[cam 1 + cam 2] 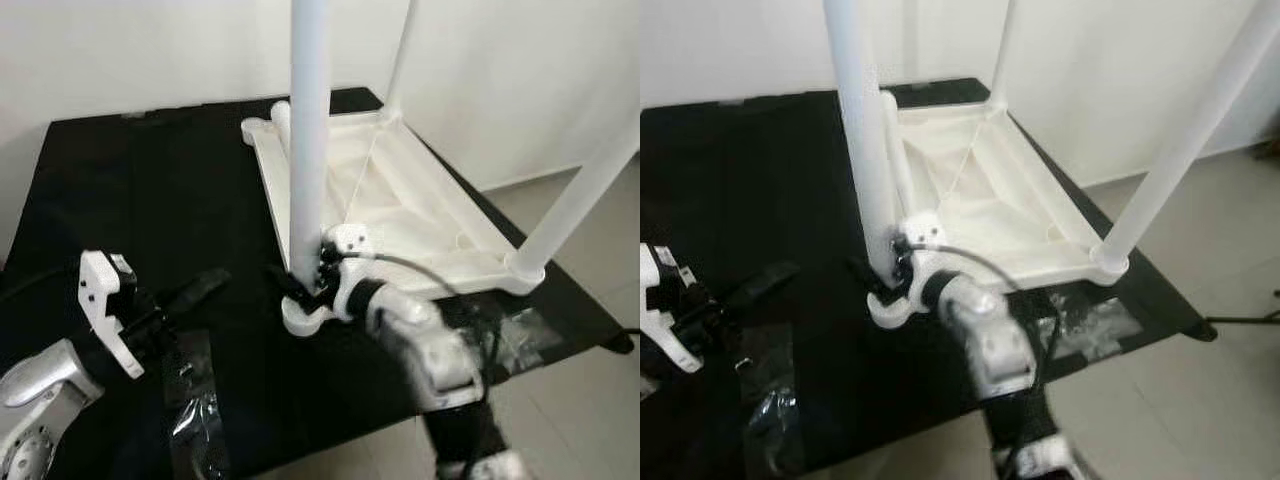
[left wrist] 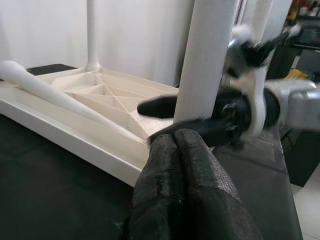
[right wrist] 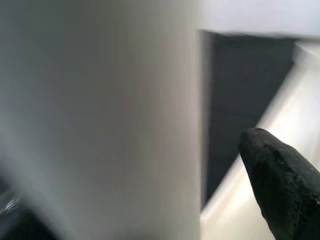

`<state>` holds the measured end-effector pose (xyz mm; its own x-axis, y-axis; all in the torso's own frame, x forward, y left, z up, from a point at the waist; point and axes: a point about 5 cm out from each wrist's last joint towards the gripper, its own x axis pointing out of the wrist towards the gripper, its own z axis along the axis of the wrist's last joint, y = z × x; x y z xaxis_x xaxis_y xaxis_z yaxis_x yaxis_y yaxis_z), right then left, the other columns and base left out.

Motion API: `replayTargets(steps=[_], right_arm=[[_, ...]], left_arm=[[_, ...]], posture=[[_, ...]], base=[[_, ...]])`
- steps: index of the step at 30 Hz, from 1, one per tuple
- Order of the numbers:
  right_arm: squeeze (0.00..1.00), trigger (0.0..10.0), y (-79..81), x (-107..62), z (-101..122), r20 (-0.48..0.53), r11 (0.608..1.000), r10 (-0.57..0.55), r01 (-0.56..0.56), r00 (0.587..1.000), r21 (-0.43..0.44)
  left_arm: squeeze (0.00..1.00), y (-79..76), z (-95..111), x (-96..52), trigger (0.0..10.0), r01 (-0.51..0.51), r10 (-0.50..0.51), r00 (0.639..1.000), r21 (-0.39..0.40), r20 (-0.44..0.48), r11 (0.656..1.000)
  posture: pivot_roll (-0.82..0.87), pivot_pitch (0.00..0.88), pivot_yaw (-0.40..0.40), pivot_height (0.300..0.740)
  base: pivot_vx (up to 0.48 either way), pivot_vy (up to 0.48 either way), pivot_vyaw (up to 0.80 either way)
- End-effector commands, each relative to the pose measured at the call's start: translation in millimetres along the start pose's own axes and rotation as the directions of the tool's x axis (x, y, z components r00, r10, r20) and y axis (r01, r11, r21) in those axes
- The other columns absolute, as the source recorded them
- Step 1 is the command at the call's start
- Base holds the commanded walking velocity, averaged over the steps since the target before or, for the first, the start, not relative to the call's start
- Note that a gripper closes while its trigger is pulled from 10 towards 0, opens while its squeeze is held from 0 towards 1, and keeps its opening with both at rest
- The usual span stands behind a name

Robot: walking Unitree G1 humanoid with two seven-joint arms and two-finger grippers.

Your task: Building children table

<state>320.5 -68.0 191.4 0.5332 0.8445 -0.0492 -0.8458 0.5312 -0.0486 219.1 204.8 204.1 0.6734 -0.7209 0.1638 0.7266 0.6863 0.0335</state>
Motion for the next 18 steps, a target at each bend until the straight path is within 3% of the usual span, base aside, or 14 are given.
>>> replayTargets(steps=[1,2,3,8,13,14,16,17,18], right_arm=[[0.0,10.0,-2.9,-3.5,-0.6,-0.015,0.975,0.22,-0.221,0.975,-0.011],[0.0,10.0,-2.9,-3.5,-0.6,-0.015,0.975,0.22,-0.221,0.975,-0.011],[0.0,10.0,-15.1,-4.1,4.1,-0.014,0.97,0.244,-0.244,0.97,0.004],[0.0,10.0,-23.3,-4.0,7.6,-0.019,0.965,0.263,-0.263,0.965,0.0],[0.0,10.0,-34.2,-5.3,17.2,-0.041,0.908,0.419,-0.42,0.907,-0.006],[0.0,5.8,-35.6,-5.9,17.9,-0.042,0.889,0.458,-0.458,0.888,0.006],[0.0,5.8,-36.5,-6.3,18.2,-0.043,0.877,0.48,-0.48,0.876,0.014],[0.0,0.0,-36.8,-6.8,18.4,-0.044,0.866,0.5,-0.5,0.865,0.022],[0.0,0.0,-36.8,-6.8,18.4,-0.044,0.866,0.5,-0.5,0.865,0.022]], left_arm=[[0.0,-1.2,-2.5,0.0,10.0,0.001,-0.001,1.0,-0.002,0.0,1.0],[0.0,-1.2,-2.5,0.0,10.0,0.001,-0.001,1.0,-0.002,0.0,1.0],[0.0,-1.9,-2.2,0.2,10.0,0.002,-0.002,1.0,-0.002,0.0,1.0],[0.0,-2.4,-2.0,-0.2,10.0,0.001,-0.001,1.0,-0.002,0.0,1.0],[0.0,-4.4,-1.2,-1.6,10.0,0.003,-0.003,1.0,-0.006,-0.003,1.0],[0.0,-4.6,-1.1,-1.7,10.0,0.003,-0.003,1.0,-0.006,-0.003,1.0],[0.0,-4.8,-1.0,-1.8,10.0,0.003,-0.003,1.0,-0.007,-0.003,1.0],[0.0,-4.8,-1.0,-1.9,10.0,0.003,-0.003,1.0,-0.007,-0.003,1.0],[0.0,-4.8,-1.0,-1.9,10.0,0.003,-0.003,1.0,-0.007,-0.003,1.0]], posture=[[0.04,0.091,-0.066,0.74],[0.04,0.091,-0.066,0.74],[0.05,0.094,-0.068,0.74],[0.05,0.098,-0.066,0.74],[0.06,0.109,-0.065,0.74],[0.06,0.111,-0.065,0.74],[0.06,0.111,-0.065,0.74],[0.06,0.112,-0.065,0.74],[0.06,0.112,-0.065,0.74]], base=[[0.0,0.0,0.0],[0.0,0.0,0.0],[0.0,0.0,0.0],[0.0,0.0,0.0],[0.0,0.0,0.0],[0.0,0.0,0.0],[0.0,0.0,0.0],[0.0,0.0,0.0],[0.0,0.0,0.0]])
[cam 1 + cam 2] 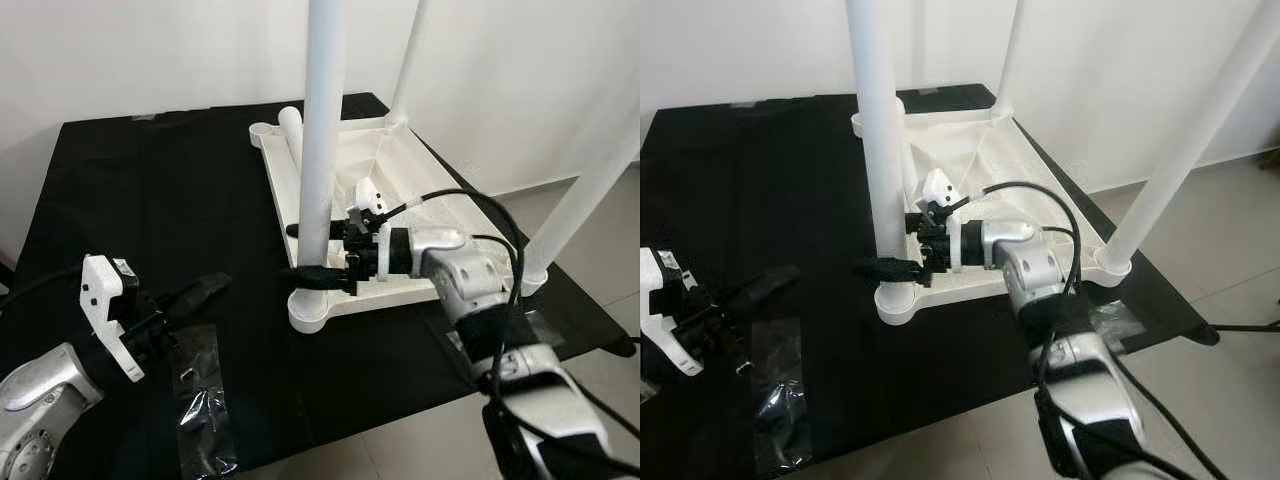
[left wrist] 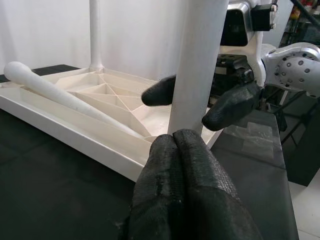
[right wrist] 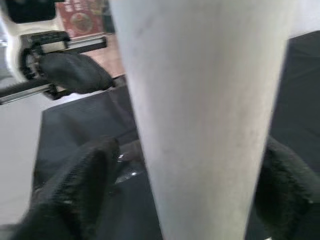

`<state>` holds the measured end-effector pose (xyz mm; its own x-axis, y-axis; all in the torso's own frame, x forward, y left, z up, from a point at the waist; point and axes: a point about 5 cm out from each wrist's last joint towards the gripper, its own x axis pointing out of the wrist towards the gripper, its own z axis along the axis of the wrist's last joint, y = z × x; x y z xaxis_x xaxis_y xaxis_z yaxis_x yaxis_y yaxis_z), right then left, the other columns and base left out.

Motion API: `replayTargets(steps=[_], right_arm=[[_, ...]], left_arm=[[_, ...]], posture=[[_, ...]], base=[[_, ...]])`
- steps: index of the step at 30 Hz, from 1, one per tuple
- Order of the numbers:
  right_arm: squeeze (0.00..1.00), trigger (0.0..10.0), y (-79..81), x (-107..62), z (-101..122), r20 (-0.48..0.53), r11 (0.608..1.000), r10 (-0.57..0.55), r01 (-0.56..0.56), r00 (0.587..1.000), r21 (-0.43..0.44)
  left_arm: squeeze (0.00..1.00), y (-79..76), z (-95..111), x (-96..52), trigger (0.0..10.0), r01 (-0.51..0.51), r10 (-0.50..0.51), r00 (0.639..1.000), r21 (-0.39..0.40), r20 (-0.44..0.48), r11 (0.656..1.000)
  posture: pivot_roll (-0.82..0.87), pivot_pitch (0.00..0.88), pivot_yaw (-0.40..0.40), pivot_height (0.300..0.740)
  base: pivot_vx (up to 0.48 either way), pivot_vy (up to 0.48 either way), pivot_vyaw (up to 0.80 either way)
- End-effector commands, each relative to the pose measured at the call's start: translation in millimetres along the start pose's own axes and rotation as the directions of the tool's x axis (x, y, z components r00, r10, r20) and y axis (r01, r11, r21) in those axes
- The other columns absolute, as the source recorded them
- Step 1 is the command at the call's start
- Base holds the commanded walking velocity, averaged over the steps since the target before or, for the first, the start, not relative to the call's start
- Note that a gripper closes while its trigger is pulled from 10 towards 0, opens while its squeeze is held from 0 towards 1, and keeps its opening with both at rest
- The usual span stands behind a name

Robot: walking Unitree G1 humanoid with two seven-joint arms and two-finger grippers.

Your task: Building children table

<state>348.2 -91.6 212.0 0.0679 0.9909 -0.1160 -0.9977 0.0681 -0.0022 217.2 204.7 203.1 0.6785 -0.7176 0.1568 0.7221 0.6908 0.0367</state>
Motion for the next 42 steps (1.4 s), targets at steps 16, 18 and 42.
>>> replayTargets(steps=[16,18,42], right_arm=[[0.0,0.0,2.1,-19.8,-17.1,0.002,0.993,-0.119,0.119,0.993,-0.001],[0.0,0.0,8.1,-15.6,-37.8,-0.018,0.872,-0.487,0.487,0.873,0.039],[1.0,10.0,61.1,53.6,-25.6,0.077,0.818,-0.566,0.548,0.821,0.175]], left_arm=[[0.0,-2.7,0.1,1.6,10.0,0.006,-0.006,1.0,-0.011,0.014,1.0],[0.0,-0.6,1.3,-0.5,10.0,0.005,-0.005,1.0,-0.009,0.016,1.0],[0.0,5.6,1.1,-2.7,10.0,0.004,-0.004,1.0,-0.002,-0.007,1.0]], posture=[[0.03,0.117,-0.071,0.74],[0.02,0.125,-0.069,0.74],[0.06,0.11,-0.039,0.74]], base=[[0.0,0.0,0.0],[0.0,0.0,0.0],[0.0,0.0,0.0]])
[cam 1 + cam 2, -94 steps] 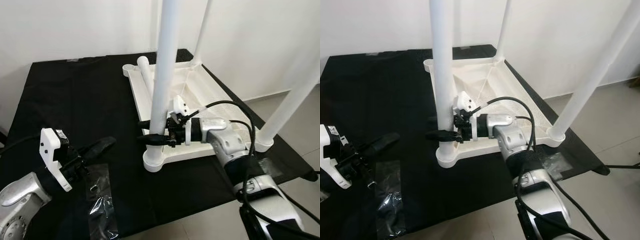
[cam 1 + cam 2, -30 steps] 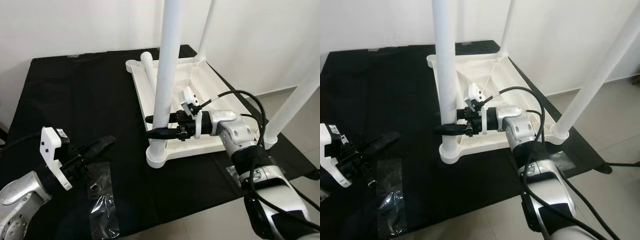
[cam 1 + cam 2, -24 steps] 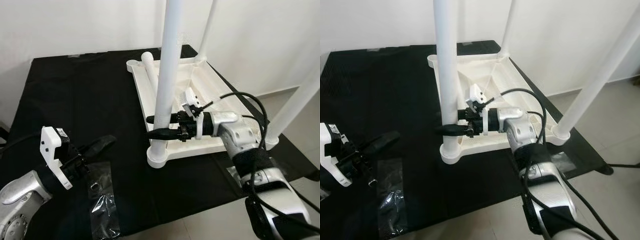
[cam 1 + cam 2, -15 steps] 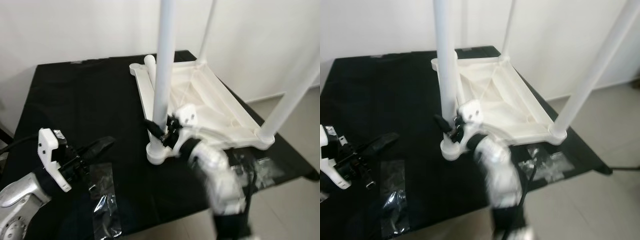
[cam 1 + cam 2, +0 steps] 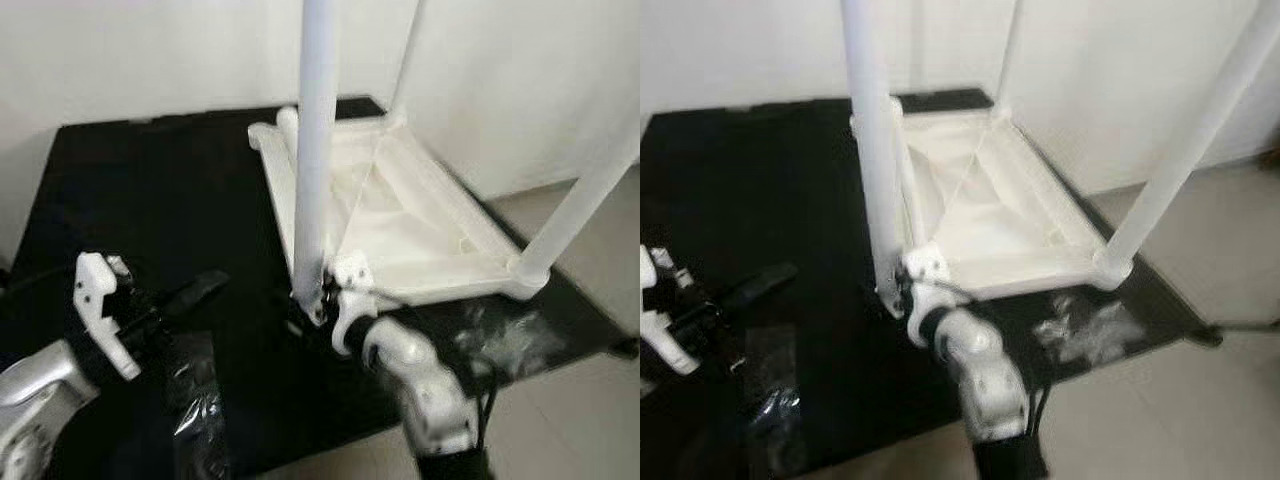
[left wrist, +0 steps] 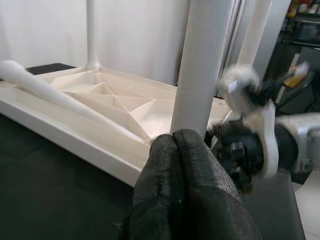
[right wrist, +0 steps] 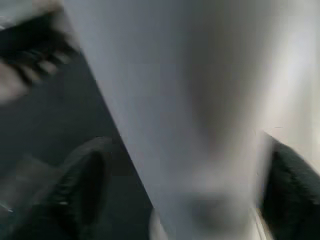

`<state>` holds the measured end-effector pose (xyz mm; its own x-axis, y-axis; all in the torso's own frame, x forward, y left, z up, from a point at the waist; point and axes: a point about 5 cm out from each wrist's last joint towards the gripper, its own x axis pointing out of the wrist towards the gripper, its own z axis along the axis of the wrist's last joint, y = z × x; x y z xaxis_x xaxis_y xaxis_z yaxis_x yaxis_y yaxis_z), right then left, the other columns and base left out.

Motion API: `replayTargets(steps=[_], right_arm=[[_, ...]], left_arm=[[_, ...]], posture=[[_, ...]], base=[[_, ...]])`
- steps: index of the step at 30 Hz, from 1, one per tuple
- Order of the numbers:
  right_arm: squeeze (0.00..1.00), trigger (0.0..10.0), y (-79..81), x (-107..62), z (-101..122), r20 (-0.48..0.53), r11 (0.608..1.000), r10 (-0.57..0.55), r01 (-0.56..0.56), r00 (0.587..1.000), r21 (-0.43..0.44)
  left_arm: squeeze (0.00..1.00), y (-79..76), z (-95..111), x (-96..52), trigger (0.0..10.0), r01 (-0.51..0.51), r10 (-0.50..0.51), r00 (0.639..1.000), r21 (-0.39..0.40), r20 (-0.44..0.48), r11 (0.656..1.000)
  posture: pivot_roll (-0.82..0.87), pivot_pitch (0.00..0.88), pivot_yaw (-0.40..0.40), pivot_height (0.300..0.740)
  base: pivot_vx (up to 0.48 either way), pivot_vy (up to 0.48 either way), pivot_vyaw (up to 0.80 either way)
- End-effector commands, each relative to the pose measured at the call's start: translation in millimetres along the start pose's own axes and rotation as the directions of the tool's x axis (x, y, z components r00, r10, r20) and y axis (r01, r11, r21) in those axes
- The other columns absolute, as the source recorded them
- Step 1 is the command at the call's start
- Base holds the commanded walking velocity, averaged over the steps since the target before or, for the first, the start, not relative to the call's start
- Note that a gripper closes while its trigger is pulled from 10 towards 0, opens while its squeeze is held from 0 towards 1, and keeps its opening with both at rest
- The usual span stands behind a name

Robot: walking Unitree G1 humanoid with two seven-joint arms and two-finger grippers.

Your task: Building children table

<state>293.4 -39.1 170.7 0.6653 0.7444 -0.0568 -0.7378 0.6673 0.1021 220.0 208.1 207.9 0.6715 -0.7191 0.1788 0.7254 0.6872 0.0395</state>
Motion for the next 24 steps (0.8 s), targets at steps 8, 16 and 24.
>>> replayTargets(steps=[8,16,24], right_arm=[[0.0,10.0,-16.2,1.9,36.5,-0.054,0.896,0.351,-0.352,0.935,-0.269],[0.0,10.0,-47.8,13.2,59.3,-0.131,0.835,0.425,-0.444,0.896,-0.325],[0.0,0.0,-69.2,14.9,63.4,-0.135,0.844,0.437,-0.458,0.889,-0.28]], left_arm=[[0.0,0.0,-5.1,-2.1,10.0,-0.003,0.003,1.0,-0.004,-0.027,1.0],[0.0,-2.8,-6.1,-1.2,10.0,-0.001,0.0,1.0,-0.008,-0.027,1.0],[0.0,-4.7,-6.0,-1.8,10.0,-0.001,0.001,1.0,-0.012,-0.025,1.0]], posture=[[0.07,0.102,-0.048,0.74],[0.08,0.097,-0.053,0.74],[0.09,0.098,-0.058,0.74]], base=[[0.0,0.0,0.0],[0.0,0.0,0.0],[0.0,0.0,0.0]])
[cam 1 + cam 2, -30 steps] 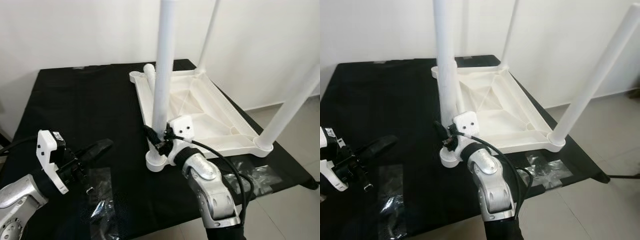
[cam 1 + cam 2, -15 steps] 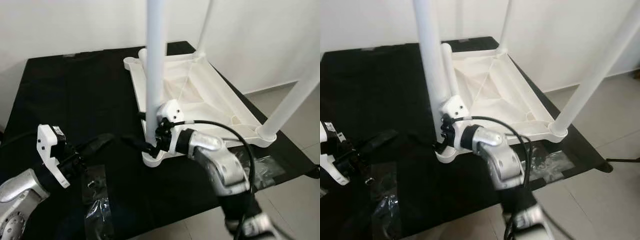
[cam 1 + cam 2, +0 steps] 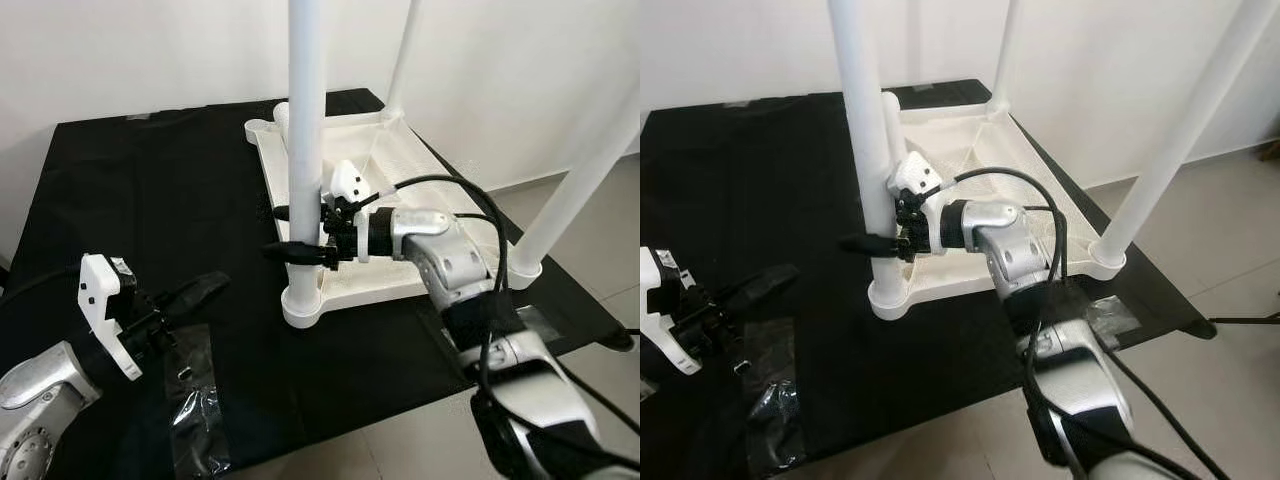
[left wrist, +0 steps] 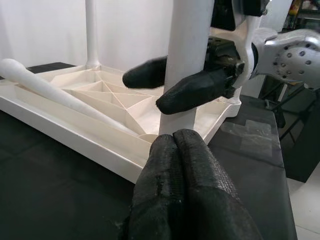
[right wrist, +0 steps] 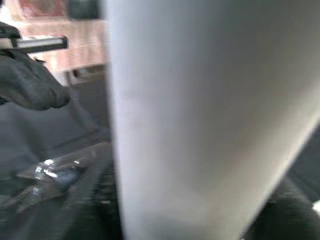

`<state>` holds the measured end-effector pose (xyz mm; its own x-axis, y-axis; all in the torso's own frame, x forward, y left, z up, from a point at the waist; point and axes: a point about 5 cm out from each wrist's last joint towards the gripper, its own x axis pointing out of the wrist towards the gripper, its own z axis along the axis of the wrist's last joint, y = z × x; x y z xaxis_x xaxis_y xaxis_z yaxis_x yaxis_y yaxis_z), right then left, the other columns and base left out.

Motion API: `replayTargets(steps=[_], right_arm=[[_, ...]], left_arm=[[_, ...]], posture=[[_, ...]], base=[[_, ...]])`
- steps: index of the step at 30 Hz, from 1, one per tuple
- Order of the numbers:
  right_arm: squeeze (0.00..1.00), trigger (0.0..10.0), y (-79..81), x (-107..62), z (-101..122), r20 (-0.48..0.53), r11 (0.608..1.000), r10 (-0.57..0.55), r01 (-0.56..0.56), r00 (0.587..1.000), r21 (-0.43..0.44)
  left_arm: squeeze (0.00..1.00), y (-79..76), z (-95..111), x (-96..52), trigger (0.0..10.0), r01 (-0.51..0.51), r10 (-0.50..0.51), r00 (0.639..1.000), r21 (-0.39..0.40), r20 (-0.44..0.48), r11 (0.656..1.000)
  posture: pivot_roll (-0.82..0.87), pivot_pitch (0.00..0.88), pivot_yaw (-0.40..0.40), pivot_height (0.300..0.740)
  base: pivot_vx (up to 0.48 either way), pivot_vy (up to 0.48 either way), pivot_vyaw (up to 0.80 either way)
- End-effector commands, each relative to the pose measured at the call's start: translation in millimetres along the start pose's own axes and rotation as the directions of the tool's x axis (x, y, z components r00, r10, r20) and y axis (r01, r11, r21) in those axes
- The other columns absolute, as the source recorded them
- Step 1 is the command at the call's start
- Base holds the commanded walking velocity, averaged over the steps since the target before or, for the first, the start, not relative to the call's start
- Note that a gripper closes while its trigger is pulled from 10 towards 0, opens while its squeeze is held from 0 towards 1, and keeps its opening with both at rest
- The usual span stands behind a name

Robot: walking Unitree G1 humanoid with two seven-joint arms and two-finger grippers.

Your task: Building children table

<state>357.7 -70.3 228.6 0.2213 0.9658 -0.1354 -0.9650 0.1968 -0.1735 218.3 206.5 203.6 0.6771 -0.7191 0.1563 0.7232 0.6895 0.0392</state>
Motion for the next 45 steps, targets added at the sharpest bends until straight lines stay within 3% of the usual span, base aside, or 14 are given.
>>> replayTargets(steps=[1,14,17,19,22,30,31,32,34,35,37,41,44,45], right_arm=[[0.0,0.0,-4.6,-4.2,-6.4,-0.009,0.999,-0.028,0.028,1.0,0.018],[0.0,0.0,3.8,-18.1,-34.7,-0.046,0.988,-0.13,0.133,0.99,0.082],[0.0,0.0,8.3,-15.8,-55.5,-0.144,0.887,-0.417,0.436,0.897,0.152],[0.0,0.0,67.7,-3.8,-87.4,-0.265,0.685,-0.672,0.716,0.691,0.132],[0.0,0.0,90.0,-1.8,-90.5,-0.292,0.62,-0.722,0.774,0.628,0.129],[0.0,0.0,82.6,1.7,-85.3,-0.28,0.624,-0.726,0.773,0.629,0.116],[0.0,1.3,79.1,11.1,-76.8,-0.261,0.648,-0.71,0.752,0.654,0.121],[0.53,10.0,78.7,18.0,-68.2,-0.242,0.651,-0.709,0.747,0.662,0.134],[0.53,10.0,78.7,18.0,-68.2,-0.242,0.651,-0.709,0.747,0.662,0.134],[1.0,10.0,77.9,23.4,-59.7,-0.21,0.668,-0.696,0.727,0.686,0.159],[1.0,10.0,77.9,23.4,-59.7,-0.21,0.668,-0.696,0.727,0.686,0.159],[1.0,10.0,68.1,29.6,-29.5,-0.018,0.798,-0.573,0.562,0.82,0.218],[1.0,10.0,68.1,29.6,-29.5,-0.018,0.798,-0.573,0.562,0.82,0.218],[0.53,10.0,61.6,28.2,-24.7,0.021,0.845,-0.51,0.496,0.86,0.203]], left_arm=[[0.0,-2.2,-1.6,-1.1,10.0,0.002,-0.002,1.0,-0.012,-0.002,1.0],[0.0,-3.3,0.5,-1.3,10.0,0.003,-0.003,1.0,-0.014,0.003,1.0],[0.0,-2.8,1.7,-2.9,10.0,0.003,-0.003,1.0,-0.012,0.003,1.0],[0.0,-1.2,2.1,-3.8,10.0,0.006,-0.006,1.0,-0.01,-0.001,1.0],[0.0,-0.5,2.0,-3.6,10.0,0.008,-0.008,1.0,-0.009,-0.003,1.0],[0.0,0.0,1.8,-2.3,10.0,0.008,-0.008,1.0,-0.009,-0.003,1.0],[0.0,0.3,1.4,-2.5,10.0,0.006,-0.006,1.0,-0.009,-0.004,1.0],[0.0,0.5,1.1,-2.8,10.0,0.004,-0.004,1.0,-0.01,-0.005,1.0],[0.0,0.5,1.1,-2.8,10.0,0.004,-0.004,1.0,-0.01,-0.005,1.0],[0.0,0.6,0.8,-2.9,10.0,0.004,-0.004,1.0,-0.01,-0.006,1.0],[0.0,0.6,0.8,-2.9,10.0,0.004,-0.004,1.0,-0.01,-0.006,1.0],[0.0,1.0,0.5,-1.9,10.0,0.003,-0.004,1.0,-0.01,-0.004,1.0],[0.0,1.0,0.5,-1.9,10.0,0.003,-0.004,1.0,-0.01,-0.004,1.0],[0.0,0.9,0.4,-1.4,10.0,0.003,-0.003,1.0,-0.009,-0.002,1.0]], posture=[[0.09,0.098,-0.053,0.74],[0.07,0.114,-0.057,0.74],[0.07,0.124,-0.06,0.74],[0.06,0.134,-0.046,0.74],[0.06,0.13,-0.045,0.74],[0.06,0.12,-0.04,0.74],[0.08,0.117,-0.046,0.74],[0.07,0.116,-0.042,0.74],[0.07,0.116,-0.042,0.74],[0.07,0.115,-0.041,0.74],[0.07,0.115,-0.041,0.74],[0.07,0.111,-0.047,0.74],[0.07,0.111,-0.047,0.74],[0.07,0.108,-0.05,0.74]], base=[[0.0,0.0,0.0],[0.0,0.0,0.0],[0.0,0.0,0.0],[0.0,0.0,0.0],[0.0,0.0,0.0],[0.0,0.0,0.0],[0.0,0.0,0.0],[0.0,0.0,0.0],[0.0,0.0,0.0],[0.0,0.0,0.0],[0.0,0.0,0.0],[0.0,0.0,0.0],[0.0,0.0,0.0],[0.0,0.0,0.0]])
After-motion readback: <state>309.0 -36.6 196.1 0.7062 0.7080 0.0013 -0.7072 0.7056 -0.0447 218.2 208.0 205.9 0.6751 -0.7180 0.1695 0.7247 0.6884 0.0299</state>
